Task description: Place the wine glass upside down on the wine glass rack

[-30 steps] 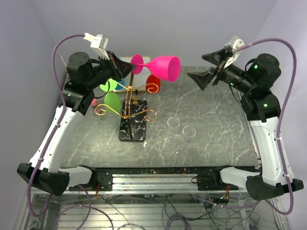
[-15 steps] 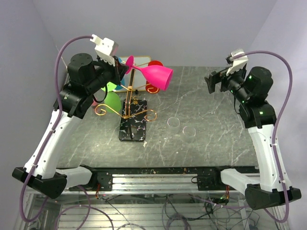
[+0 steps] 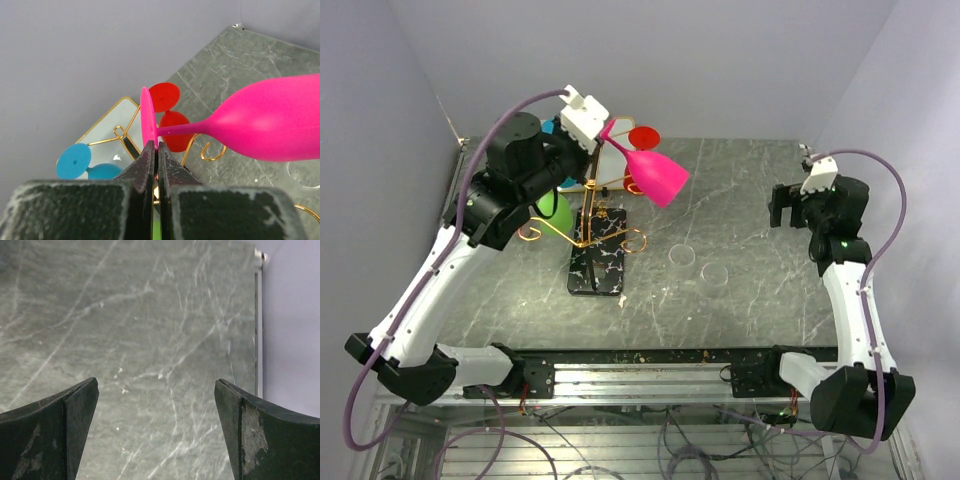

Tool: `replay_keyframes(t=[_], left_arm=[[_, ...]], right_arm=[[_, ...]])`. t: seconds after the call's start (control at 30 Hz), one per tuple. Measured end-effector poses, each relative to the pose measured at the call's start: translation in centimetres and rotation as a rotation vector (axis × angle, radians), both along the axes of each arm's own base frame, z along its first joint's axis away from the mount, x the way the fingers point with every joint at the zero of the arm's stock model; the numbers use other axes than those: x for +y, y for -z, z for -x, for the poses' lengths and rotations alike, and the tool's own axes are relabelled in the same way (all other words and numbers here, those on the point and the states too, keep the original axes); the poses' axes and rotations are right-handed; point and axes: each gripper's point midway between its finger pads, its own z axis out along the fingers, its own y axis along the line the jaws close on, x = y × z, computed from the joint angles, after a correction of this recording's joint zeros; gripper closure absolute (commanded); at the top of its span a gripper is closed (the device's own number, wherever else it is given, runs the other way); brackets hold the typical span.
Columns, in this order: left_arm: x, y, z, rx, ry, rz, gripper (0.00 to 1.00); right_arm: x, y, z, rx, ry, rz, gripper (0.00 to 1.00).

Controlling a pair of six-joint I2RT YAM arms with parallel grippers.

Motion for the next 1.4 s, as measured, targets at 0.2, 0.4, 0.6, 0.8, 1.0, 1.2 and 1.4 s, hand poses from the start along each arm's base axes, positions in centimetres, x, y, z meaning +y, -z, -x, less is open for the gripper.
replay_keyframes(t=[0.2,0.4,0.6,0.8,1.0,1.2,1.4], left_arm=[[-2.9,1.7,0.3,-0.039,0.043,-0.136,0.93],[-5.6,3.8,0.2,-0.078,0.069,-0.278,0.93],[-7.2,4.6,0.7,-0.175,0.088,-0.448,0.93],[-8.4,5.4,1.0,-0.252,0.145,-0.59,0.93],[-8.8,6.3,1.3,-0.288,0.2,-0.689,0.93],[-8.9,7.9,1.6,-0.315,0.262,-0.787,0.93],[-8.9,9.8,2.1,-0.309,0.332,-0.86,0.93]], right_arm=[[-2.1,1.8,0.9,0.027,0.033,-0.057,0.0],[-2.5,0.9,1.0,-0.017,0.02,-0.08,0.0],[-1.9,2.1,0.7,0.017,-0.018,-0.117,0.0],[-1.6,2.7,0.6,0.033,-0.029,-0.13,0.0],[-1.5,2.7,0.6,0.033,-0.035,-0.132,0.0],[-1.4,2.7,0.6,0.033,-0.044,-0.136,0.0],[-1.2,2.8,0.7,0.037,-0.051,-0.14,0.01]])
